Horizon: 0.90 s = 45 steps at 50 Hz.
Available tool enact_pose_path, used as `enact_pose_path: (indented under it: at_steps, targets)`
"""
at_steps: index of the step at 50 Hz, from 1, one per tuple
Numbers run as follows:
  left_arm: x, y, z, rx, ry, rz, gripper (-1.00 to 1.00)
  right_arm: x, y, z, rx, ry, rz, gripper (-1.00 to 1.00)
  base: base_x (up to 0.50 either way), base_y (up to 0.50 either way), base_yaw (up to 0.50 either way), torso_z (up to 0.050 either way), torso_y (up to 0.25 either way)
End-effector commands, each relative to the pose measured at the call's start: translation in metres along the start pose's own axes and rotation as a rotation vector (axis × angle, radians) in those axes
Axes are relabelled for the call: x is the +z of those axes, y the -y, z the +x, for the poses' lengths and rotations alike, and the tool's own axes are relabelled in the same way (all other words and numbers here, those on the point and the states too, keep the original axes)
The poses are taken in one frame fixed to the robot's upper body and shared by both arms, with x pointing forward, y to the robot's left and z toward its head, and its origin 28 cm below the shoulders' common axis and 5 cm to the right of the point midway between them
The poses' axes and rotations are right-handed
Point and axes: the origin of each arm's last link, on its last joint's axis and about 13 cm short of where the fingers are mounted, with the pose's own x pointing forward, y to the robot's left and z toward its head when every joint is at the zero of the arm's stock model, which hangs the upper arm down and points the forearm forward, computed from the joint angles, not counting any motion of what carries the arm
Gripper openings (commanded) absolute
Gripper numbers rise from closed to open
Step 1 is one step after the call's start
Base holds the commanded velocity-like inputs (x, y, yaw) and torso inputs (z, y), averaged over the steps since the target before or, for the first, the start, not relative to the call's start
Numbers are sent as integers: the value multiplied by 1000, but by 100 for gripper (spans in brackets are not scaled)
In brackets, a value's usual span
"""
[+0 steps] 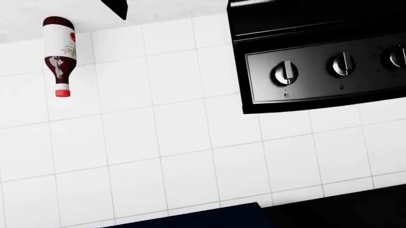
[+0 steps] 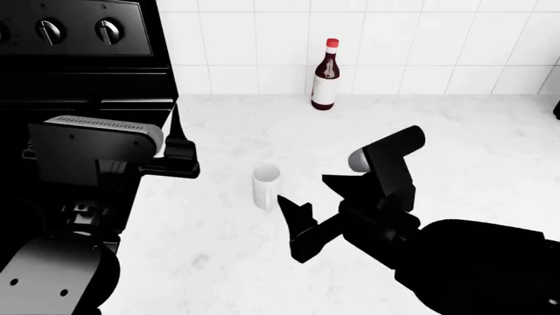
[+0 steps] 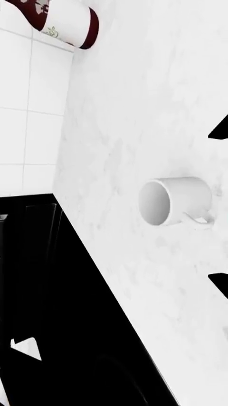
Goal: A wet mug is on the counter and needs to be dried. Pick it up and place it upside down in the open cabinet.
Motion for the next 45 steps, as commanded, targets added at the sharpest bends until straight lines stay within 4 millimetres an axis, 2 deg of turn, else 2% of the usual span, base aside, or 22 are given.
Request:
enact_pose_path:
  at_steps: [1, 14, 21, 45]
  targets:
    - [-1, 0, 1, -2, -3, 1, 100, -10, -2, 9, -7, 6, -2, 100, 0, 0, 0, 0, 0]
    - [-2, 0, 3, -3, -3, -1, 100, -19, -8, 24, -18, 23, 5, 100, 0, 0, 0, 0, 0]
    - [-4, 0, 2, -3, -6, -2, 100, -32, -14, 33, -19, 13, 13, 100, 0, 0, 0, 0, 0]
    - [-7, 0, 0, -6, -9, -7, 100, -48, -31, 45, -83, 28, 2, 100, 0, 0, 0, 0, 0]
